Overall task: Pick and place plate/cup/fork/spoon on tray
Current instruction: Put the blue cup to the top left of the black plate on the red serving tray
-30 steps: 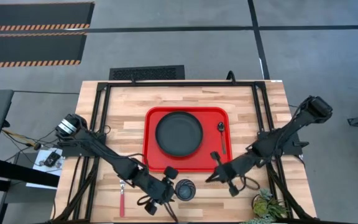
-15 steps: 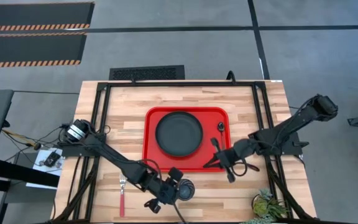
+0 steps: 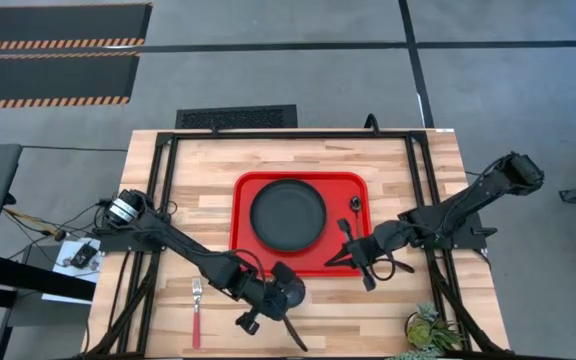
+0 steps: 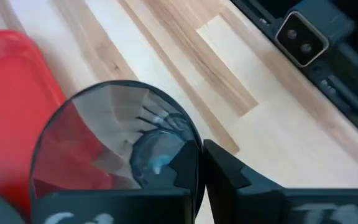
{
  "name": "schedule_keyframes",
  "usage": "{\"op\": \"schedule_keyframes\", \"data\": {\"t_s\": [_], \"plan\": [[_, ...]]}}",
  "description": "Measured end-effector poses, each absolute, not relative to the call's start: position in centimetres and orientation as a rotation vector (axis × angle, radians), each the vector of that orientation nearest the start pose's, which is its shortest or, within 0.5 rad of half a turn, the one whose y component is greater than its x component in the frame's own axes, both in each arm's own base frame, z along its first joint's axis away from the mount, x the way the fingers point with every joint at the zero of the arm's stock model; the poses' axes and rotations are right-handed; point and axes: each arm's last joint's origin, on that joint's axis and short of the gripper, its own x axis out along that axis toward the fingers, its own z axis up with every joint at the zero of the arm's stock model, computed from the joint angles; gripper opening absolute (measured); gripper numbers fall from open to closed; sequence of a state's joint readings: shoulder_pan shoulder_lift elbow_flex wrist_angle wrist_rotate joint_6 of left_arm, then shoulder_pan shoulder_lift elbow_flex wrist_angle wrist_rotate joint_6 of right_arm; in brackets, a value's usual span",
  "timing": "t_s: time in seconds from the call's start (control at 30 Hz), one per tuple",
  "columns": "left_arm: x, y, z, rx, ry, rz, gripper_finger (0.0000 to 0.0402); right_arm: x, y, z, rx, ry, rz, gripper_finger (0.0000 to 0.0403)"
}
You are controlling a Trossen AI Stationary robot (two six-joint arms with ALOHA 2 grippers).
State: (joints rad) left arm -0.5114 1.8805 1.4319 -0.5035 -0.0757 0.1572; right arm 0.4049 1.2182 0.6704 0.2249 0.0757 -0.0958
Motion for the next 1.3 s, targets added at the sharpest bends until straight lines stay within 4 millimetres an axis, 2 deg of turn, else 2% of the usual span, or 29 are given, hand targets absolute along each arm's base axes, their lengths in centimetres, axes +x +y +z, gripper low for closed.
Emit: {"op": "schedule_keyframes", "data": {"t_s": [0.1, 0.23, 0.33, 0.43, 0.57, 0.7, 0.83, 0.93, 1.07, 1.3], "plan": [[33.9, -18.8, 24.7, 0.346, 0.901, -0.432, 0.0004, 24.1, 10.1, 24.4, -0.167, 0.303, 0.341, 0.0010], [31.4, -16.7, 28.4, 0.263, 0.924, -0.259, 0.0003, 24.0, 10.1, 24.4, -0.168, 0.306, 0.341, 0.0009], [29.6, -14.1, 30.9, 0.176, 0.924, -0.094, 0.0002, 24.0, 9.9, 24.1, -0.167, 0.307, 0.334, 0.0009], [28.3, -10.9, 31.7, 0.079, 0.907, 0.059, 0.0002, 24.0, 9.6, 23.8, -0.167, 0.289, 0.323, 0.0009], [26.5, -6.0, 31.3, -0.020, 0.897, 0.245, 0.0001, 24.2, 9.1, 23.6, -0.168, 0.281, 0.305, 0.0009], [25.1, -1.0, 30.0, -0.092, 0.917, 0.421, 0.0001, 24.2, 8.9, 23.6, -0.167, 0.279, 0.297, 0.0010], [24.8, 3.7, 28.8, -0.174, 0.950, 0.486, 0.0000, 24.2, 8.9, 23.7, -0.167, 0.276, 0.300, 0.0010], [25.3, 6.4, 28.0, -0.184, 0.927, 0.500, 0.0000, 24.2, 8.9, 23.7, -0.167, 0.275, 0.301, 0.0010], [25.8, 8.9, 26.5, -0.214, 0.950, 0.509, 0.0000, 24.2, 8.9, 23.7, -0.169, 0.273, 0.298, 0.0010], [27.8, 9.9, 23.6, -0.247, 1.008, 0.485, 0.0000, 24.2, 8.9, 23.7, -0.176, 0.267, 0.298, 0.0010]]}}
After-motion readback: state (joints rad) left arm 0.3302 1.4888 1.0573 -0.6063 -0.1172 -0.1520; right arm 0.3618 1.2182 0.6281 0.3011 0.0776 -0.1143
